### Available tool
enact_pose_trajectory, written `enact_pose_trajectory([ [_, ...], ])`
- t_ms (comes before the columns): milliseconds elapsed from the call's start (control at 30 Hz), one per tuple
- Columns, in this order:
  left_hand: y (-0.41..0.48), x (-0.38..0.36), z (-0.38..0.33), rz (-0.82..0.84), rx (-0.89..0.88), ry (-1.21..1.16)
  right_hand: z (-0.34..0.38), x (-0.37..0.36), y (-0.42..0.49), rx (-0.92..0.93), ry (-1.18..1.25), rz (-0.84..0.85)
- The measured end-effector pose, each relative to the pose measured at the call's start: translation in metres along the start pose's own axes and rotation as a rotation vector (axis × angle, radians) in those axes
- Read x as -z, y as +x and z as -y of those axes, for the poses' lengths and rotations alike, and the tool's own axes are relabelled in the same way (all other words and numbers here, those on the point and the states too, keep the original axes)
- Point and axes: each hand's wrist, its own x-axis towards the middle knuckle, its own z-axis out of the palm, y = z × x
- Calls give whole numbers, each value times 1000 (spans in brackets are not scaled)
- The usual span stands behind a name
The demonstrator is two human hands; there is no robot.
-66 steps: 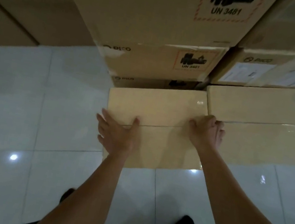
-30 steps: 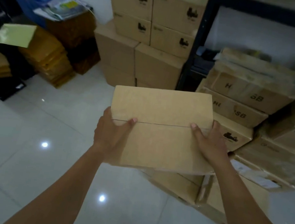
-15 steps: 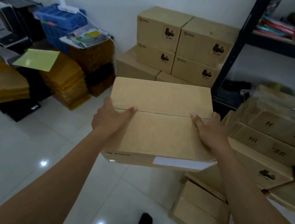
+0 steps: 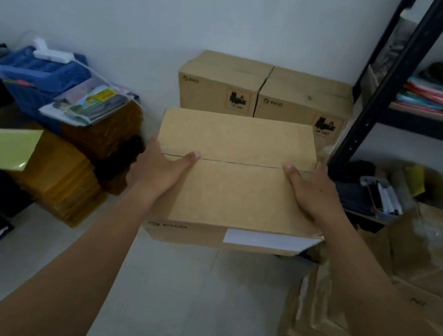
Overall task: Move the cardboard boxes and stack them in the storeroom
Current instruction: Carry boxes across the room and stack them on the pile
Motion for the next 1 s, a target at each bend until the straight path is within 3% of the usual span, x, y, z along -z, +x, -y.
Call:
enact_pose_trajectory([
  [433, 222, -4, -157, 165, -326, -37, 119, 60, 152, -51, -42, -314],
  [733, 313, -71, -260, 246, -357, -25, 114, 123, 294, -98, -118, -277],
  [1000, 364, -148, -324, 344, -327, 3, 88, 149, 404, -166, -324, -253],
])
